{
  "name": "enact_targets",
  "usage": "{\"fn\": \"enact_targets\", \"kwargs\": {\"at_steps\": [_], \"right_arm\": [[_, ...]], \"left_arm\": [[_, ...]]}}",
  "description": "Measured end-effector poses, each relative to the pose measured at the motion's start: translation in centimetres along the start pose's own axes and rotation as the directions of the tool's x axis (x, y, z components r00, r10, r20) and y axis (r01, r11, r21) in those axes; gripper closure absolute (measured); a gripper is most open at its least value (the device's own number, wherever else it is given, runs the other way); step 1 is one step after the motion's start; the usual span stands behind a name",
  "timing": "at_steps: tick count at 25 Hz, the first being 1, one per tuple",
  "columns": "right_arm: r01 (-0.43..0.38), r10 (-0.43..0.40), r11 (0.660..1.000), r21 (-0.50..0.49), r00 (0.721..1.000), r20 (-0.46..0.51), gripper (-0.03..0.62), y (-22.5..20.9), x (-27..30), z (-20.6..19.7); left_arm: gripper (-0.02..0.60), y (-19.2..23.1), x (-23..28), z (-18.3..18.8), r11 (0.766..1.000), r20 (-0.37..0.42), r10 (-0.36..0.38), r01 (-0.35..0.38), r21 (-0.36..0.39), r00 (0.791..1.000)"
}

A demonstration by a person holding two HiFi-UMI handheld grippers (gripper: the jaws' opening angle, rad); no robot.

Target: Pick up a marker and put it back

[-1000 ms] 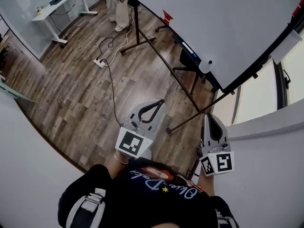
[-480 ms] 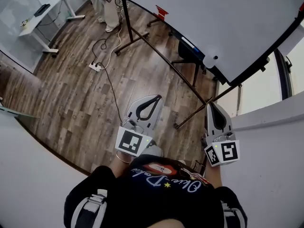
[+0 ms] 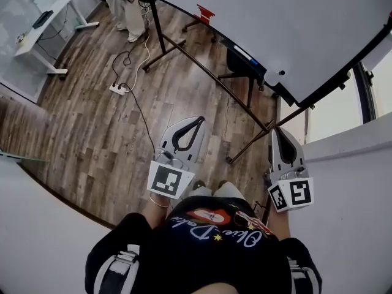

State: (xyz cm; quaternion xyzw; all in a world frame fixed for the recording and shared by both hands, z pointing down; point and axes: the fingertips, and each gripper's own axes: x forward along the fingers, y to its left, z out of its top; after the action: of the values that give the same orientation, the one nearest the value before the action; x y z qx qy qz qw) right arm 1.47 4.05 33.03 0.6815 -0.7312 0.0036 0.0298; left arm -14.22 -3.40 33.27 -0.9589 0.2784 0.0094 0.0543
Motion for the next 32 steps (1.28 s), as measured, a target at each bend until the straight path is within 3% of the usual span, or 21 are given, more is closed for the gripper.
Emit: {"fn": "enact_targets", "kwargs": {"at_steps": [8, 14, 19, 32], "right_arm": [[0.001, -0.001, 1.000, 0.006, 1.000, -0.008, 0.592, -0.1, 2.2, 0.2], [-0.018, 0.018, 1.000, 0.003, 1.000, 0.024, 0.591, -1.0, 5.2, 0.7], [-0.021, 0.020, 0.999, 0.032, 0.999, 0.029, 0.591, -2.2, 7.6, -0.5], [0.088, -0.091, 0.994, 0.065, 0.995, 0.036, 0.565, -9.6, 12.8, -1.9]], "left_arm": [[0.578, 1.5, -0.6, -0.7, 0.999, -0.038, 0.027, -0.028, -0.031, 0.999], [0.578, 3.7, 0.5, -0.2, 0.998, -0.009, 0.062, -0.062, 0.023, 0.998], [0.578, 5.3, 1.9, -1.2, 0.996, -0.039, 0.082, -0.081, 0.029, 0.996], [0.577, 8.0, 11.2, -1.8, 0.998, -0.053, 0.015, -0.012, 0.061, 0.998]]}}
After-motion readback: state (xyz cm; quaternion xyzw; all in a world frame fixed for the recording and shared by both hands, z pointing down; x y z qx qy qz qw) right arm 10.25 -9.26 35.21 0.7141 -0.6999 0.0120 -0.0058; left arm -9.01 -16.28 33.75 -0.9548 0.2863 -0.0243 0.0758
